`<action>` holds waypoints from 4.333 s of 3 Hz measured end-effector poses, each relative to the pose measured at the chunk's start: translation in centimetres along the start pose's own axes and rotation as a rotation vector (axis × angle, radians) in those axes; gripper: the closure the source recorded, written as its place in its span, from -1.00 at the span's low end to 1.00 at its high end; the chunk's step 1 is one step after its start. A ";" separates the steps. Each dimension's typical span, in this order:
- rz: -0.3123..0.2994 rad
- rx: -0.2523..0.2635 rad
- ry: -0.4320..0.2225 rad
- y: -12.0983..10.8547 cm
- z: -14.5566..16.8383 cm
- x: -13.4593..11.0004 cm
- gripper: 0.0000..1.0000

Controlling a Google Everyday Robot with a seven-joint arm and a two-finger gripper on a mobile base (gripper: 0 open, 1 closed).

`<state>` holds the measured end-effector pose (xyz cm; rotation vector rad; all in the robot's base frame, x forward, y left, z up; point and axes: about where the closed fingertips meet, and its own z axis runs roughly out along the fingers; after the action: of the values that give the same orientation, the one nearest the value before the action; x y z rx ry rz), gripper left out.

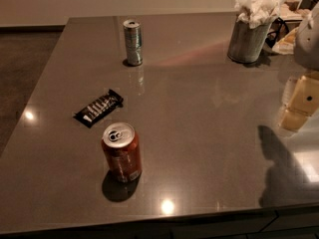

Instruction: Move coke can near redbull can

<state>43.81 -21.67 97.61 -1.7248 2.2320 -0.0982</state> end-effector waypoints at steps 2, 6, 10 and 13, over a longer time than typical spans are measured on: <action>-0.038 -0.027 -0.056 0.6 0.6 -1.8 -1.00; -0.217 -0.180 -0.463 9.1 7.7 -16.1 -1.00; -0.272 -0.308 -0.676 15.0 9.8 -23.2 -0.63; -0.193 -0.292 -0.718 12.5 7.8 -23.2 0.76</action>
Offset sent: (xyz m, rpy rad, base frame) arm -0.0016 0.0519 -0.0134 0.1317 0.0385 0.1547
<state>39.57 4.83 91.99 -1.7358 1.6010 0.7199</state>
